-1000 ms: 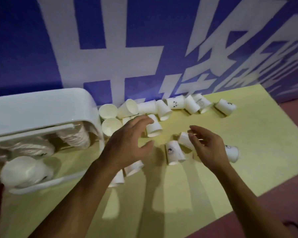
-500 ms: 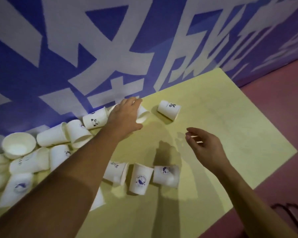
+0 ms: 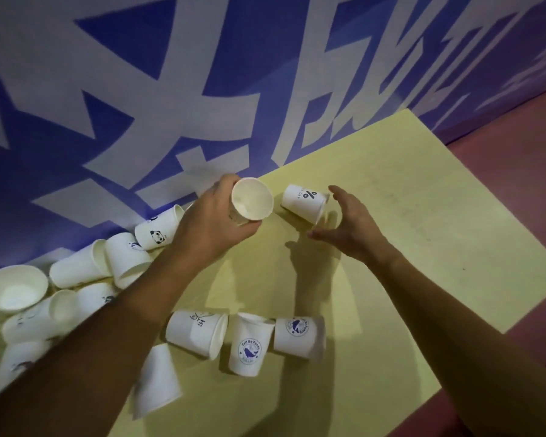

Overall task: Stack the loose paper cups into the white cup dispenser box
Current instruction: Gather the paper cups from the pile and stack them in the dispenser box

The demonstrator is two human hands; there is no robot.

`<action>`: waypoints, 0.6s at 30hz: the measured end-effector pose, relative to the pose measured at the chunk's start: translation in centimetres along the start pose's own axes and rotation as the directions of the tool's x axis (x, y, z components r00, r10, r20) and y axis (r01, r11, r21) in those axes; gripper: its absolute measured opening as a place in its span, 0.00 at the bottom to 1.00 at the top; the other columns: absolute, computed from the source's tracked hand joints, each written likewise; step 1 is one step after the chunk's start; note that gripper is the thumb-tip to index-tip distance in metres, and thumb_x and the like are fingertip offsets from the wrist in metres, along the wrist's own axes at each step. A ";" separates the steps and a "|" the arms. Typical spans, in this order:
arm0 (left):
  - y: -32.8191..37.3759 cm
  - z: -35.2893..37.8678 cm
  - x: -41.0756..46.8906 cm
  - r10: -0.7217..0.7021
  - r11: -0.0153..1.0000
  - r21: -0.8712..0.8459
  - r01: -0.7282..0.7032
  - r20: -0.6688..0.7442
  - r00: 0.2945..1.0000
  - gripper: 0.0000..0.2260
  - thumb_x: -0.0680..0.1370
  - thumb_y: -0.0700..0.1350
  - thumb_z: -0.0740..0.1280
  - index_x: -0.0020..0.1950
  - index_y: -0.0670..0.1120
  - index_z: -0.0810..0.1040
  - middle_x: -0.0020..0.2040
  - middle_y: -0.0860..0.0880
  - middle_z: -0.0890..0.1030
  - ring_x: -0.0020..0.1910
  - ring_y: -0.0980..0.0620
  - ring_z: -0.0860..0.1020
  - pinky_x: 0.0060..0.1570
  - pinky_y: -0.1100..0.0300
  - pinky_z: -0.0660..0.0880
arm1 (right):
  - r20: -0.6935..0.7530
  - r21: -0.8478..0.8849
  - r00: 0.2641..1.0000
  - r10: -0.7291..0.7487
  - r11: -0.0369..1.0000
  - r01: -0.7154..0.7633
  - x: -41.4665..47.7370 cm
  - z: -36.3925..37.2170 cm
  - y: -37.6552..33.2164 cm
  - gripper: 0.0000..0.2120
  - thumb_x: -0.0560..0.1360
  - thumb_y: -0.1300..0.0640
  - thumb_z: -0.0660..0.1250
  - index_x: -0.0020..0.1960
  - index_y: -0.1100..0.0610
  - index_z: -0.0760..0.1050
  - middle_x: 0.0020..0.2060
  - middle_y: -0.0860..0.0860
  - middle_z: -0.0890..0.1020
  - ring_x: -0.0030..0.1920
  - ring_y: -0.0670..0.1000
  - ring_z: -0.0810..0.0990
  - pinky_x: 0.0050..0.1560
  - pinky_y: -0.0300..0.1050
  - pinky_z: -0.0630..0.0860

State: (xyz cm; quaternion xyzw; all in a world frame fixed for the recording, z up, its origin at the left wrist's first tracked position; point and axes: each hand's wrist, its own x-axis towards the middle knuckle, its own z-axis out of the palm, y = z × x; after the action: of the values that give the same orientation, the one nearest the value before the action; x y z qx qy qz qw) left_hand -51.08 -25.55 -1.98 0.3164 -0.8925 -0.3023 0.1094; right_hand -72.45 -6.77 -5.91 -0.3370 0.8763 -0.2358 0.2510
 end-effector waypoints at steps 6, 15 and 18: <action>-0.5 -4.1 -9.2 -0.194 0.886 -0.452 0.100 -0.167 0.967 0.33 0.69 0.58 0.79 0.70 0.57 0.70 0.60 0.67 0.76 0.58 0.64 0.78 0.52 0.70 0.77 | -0.118 0.039 0.993 0.011 0.999 -0.007 1.4 2.9 -0.9 0.43 0.68 0.49 0.81 0.76 0.57 0.65 0.68 0.55 0.77 0.66 0.59 0.76 0.63 0.54 0.75; -7.4 -13.3 -22.3 -0.209 0.876 -0.479 0.054 -0.277 0.938 0.30 0.67 0.62 0.81 0.64 0.66 0.72 0.60 0.69 0.79 0.58 0.64 0.79 0.53 0.73 0.74 | -0.352 0.098 0.913 -0.205 0.962 0.254 -7.6 2.5 -9.5 0.37 0.67 0.46 0.83 0.70 0.53 0.71 0.63 0.52 0.77 0.54 0.53 0.81 0.47 0.44 0.82; -10.2 -16.2 -28.2 -0.207 0.857 -0.515 0.023 -0.302 0.931 0.32 0.68 0.69 0.77 0.68 0.64 0.74 0.64 0.61 0.81 0.64 0.54 0.80 0.60 0.60 0.77 | -0.334 0.072 0.885 -0.325 0.927 0.368 -13.2 4.2 -16.8 0.38 0.66 0.43 0.81 0.71 0.52 0.72 0.62 0.48 0.76 0.53 0.45 0.77 0.44 0.29 0.75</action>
State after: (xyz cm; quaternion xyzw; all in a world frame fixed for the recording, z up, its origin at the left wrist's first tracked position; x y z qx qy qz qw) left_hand -17.83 -21.64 4.60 0.3787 -0.7282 -0.4699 0.3250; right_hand -53.45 -9.54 4.43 -0.4286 0.8128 -0.3856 0.0832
